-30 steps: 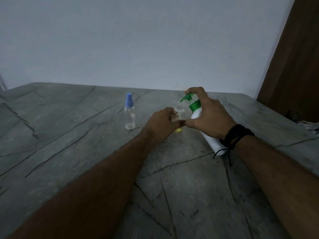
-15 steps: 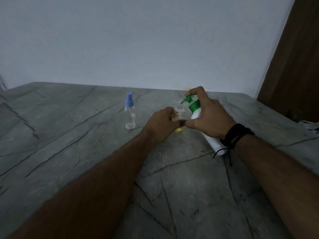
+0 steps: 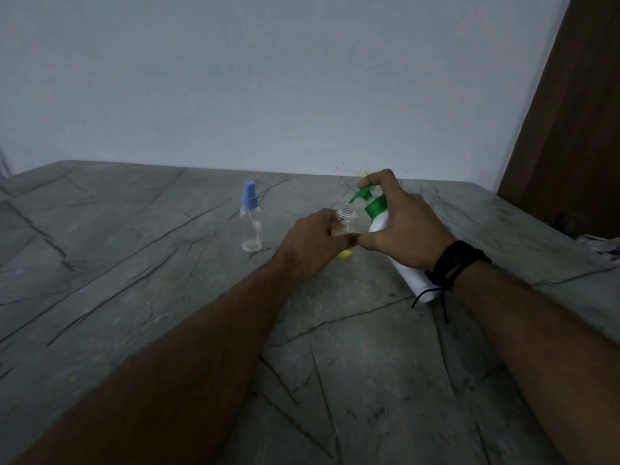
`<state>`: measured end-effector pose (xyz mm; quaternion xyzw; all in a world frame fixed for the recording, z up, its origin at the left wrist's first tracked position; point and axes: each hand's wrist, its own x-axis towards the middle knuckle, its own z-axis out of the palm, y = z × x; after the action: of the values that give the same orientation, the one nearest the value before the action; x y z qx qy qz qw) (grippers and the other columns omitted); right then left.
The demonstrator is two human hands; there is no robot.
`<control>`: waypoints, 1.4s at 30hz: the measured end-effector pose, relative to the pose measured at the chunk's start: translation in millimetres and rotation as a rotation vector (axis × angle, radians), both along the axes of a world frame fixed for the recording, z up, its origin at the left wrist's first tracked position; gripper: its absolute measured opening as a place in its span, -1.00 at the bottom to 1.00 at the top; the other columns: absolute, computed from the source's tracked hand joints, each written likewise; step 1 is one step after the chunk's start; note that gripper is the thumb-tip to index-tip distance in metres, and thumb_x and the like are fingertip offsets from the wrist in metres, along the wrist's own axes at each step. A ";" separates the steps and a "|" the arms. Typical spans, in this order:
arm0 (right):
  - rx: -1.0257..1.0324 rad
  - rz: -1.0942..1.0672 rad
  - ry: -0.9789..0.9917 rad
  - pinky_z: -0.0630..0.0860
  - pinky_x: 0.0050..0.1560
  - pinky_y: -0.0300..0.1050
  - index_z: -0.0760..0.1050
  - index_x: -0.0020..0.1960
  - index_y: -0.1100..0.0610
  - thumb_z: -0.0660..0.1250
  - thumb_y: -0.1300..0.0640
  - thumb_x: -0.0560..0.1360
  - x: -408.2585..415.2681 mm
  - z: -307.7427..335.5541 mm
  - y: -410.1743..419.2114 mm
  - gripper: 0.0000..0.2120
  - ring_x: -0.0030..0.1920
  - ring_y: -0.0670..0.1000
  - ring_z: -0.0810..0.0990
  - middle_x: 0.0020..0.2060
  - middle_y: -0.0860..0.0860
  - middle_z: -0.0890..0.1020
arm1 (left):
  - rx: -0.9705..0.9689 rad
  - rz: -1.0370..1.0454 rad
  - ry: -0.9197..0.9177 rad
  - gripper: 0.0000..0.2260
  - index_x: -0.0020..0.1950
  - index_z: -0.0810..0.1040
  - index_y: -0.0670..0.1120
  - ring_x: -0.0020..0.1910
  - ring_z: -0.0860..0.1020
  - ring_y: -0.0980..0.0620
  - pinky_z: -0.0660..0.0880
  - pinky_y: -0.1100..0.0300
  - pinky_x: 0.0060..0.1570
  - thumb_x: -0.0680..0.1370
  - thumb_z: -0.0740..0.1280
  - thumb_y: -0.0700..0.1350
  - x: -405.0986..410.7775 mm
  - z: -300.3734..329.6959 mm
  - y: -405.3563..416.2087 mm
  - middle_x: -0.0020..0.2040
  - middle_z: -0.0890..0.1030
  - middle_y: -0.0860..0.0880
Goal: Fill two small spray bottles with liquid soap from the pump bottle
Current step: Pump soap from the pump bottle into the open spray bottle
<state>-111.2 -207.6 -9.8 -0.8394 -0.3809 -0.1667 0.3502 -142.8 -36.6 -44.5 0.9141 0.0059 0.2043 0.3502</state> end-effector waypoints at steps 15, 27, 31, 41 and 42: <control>-0.003 -0.002 -0.014 0.62 -0.10 0.00 0.30 0.35 -0.10 0.56 0.10 0.30 0.5 -1.3 -0.5 -0.28 -0.16 -0.02 0.65 -0.06 -0.05 0.65 | -0.013 -0.016 -0.008 -0.52 0.26 0.53 -0.03 -0.03 0.60 0.09 0.55 0.16 0.00 0.44 0.45 0.17 3.3 -2.6 2.6 0.07 0.65 0.04; 0.007 0.003 -0.009 0.61 -0.12 -0.08 0.30 0.35 -0.06 0.57 0.14 0.31 -0.3 -0.4 -0.9 -0.29 -0.14 -0.02 0.65 -0.04 -0.04 0.64 | 0.014 -0.012 -0.019 -0.52 0.26 0.54 -0.03 -0.13 0.55 0.17 0.40 0.37 -0.21 0.44 0.43 0.19 7.2 -4.6 3.7 0.06 0.65 0.04; 0.015 0.004 0.000 0.61 -0.14 -0.11 0.30 0.34 -0.07 0.57 0.14 0.29 -0.6 -0.2 -0.3 -0.28 -0.15 -0.04 0.65 -0.03 -0.05 0.64 | 0.013 -0.011 -0.021 -0.51 0.28 0.53 -0.03 -0.11 0.55 0.16 0.43 0.35 -0.18 0.44 0.44 0.19 7.0 -4.9 4.0 0.06 0.65 0.05; 0.020 0.004 0.004 0.63 -0.09 -0.05 0.29 0.36 -0.09 0.57 0.14 0.30 -0.3 0.0 0.0 -0.26 -0.12 0.00 0.66 -0.01 -0.03 0.64 | 0.005 -0.016 -0.014 -0.50 0.30 0.53 -0.05 -0.02 0.59 0.10 0.51 0.24 -0.02 0.45 0.44 0.17 7.4 -5.2 3.5 0.11 0.66 0.00; 0.021 0.010 0.007 0.63 -0.08 -0.03 0.30 0.34 -0.08 0.57 0.14 0.29 -0.6 0.2 0.1 -0.28 -0.12 0.00 0.66 -0.01 -0.03 0.64 | 0.004 -0.014 -0.017 -0.50 0.30 0.52 -0.06 -0.02 0.60 0.10 0.51 0.24 -0.02 0.45 0.44 0.16 7.3 -5.1 3.3 0.11 0.66 0.00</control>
<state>-111.8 -207.5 -9.6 -0.8343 -0.3822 -0.1661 0.3609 -135.5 -33.3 -49.7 0.9130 -0.0040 0.2096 0.3500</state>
